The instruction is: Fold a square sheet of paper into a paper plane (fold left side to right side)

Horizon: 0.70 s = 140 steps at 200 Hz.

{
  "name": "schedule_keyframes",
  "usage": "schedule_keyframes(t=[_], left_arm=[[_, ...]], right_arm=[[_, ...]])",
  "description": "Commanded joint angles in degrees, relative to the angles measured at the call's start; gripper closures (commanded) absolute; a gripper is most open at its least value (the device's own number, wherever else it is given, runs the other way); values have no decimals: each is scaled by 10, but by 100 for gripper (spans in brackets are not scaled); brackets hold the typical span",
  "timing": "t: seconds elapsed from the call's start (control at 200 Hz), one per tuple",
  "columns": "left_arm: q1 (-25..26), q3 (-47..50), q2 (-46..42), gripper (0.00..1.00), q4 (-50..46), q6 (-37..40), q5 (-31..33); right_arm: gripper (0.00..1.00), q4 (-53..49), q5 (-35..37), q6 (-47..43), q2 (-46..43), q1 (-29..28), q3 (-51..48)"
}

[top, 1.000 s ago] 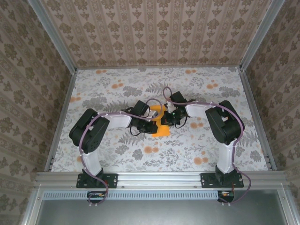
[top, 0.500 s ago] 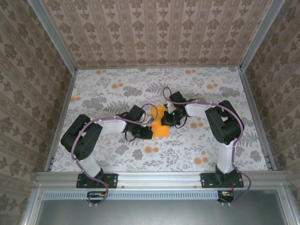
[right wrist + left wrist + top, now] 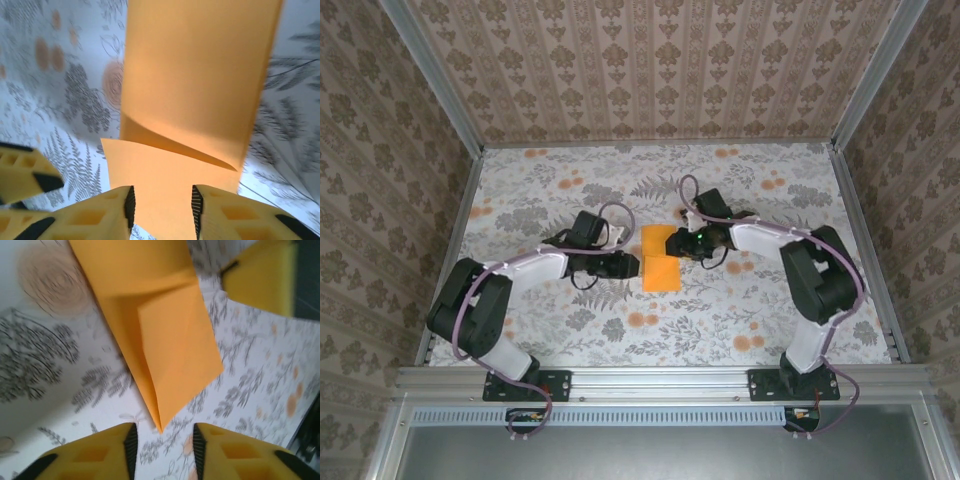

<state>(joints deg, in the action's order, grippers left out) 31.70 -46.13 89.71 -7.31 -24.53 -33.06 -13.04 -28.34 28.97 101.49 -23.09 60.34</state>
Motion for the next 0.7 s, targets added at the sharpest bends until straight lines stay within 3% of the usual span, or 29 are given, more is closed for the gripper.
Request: schedule_keyframes(t=[0.0,0.2,0.315,0.435,0.585,0.695], left_arm=[[-5,-33,32,55,38,1,-27],[-4,-75,108,50,77,-3,-62],[-2,-99,144,52,76,0,-68],[0,-114,167,64,77,4,-72],[1,-112,160,90,74,6,-63],[0,-95,131,98,66,13,-42]], right_arm=[[53,33,37,8,-54,22,-44],[33,78,29,22,-95,36,-106],[29,96,9,33,-99,36,-124],[27,104,-3,41,-99,36,-136],[25,115,-21,50,-95,36,-145],[25,129,-36,61,-87,34,-141]])
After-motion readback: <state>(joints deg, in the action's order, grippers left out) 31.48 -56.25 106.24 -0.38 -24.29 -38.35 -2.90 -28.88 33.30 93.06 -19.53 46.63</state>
